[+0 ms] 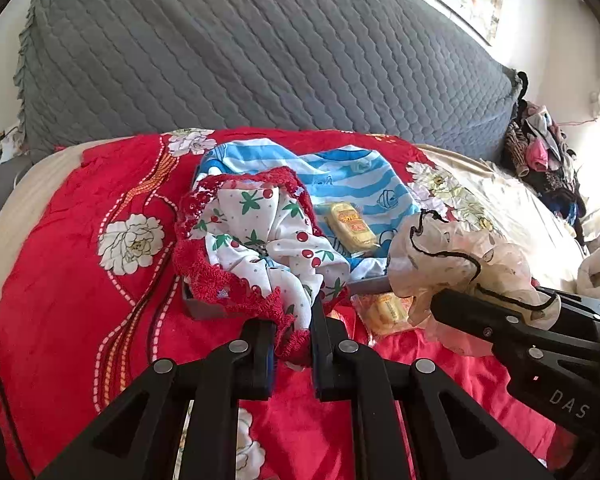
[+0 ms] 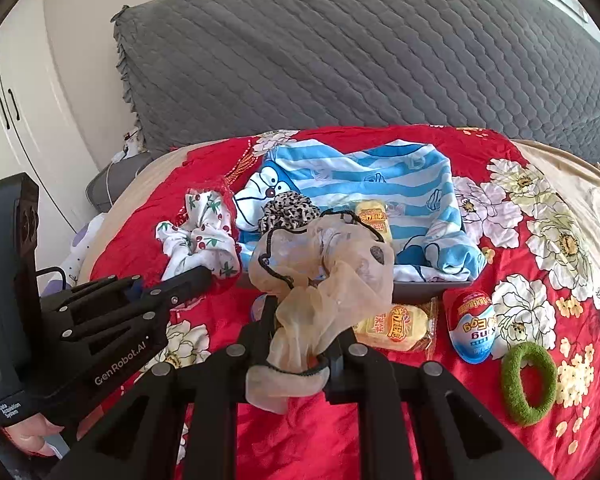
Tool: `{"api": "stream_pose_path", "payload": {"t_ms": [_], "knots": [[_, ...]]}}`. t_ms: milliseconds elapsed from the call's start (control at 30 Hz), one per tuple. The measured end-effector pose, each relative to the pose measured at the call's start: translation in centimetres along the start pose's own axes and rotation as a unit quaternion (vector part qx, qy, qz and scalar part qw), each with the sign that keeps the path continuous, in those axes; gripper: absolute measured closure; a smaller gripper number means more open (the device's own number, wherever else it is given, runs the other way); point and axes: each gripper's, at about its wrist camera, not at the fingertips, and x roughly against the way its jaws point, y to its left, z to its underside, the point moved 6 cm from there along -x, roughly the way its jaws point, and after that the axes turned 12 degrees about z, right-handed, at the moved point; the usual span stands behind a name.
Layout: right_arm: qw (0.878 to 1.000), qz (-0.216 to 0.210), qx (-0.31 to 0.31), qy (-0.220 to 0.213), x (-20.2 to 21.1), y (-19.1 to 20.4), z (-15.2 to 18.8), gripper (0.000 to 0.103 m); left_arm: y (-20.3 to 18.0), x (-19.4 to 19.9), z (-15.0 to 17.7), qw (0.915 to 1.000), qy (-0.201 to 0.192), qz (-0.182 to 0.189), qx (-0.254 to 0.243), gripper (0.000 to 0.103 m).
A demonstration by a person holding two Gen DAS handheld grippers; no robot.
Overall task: Organize objects
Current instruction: 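Lift and carry both scrunchies over the striped shirt in the tray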
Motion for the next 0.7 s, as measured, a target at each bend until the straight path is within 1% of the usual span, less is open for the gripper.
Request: {"api": "stream_pose_path", "payload": {"t_ms": [233,467,700], "knots": [[1.0,0.001,-0.005,0.001,-1.8,-0.6,-1.1,0.086,0.1,-2.1,-0.8,1.0,0.006,0.002,-0.001,0.09],[1.0,0.002,-0.016,-0.003,-3.7,-1.5,-3.1,0.086,0.5,-4.6,-2.3,0.9999,0.007,0.0,-0.011,0.09],[1.0,0.004,-0.023,0.001,-5.9,-2.4,-4.7,0.086,1.2,-6.7,-4.0,0.9999,0.007,-0.002,-0.012,0.09]]}}
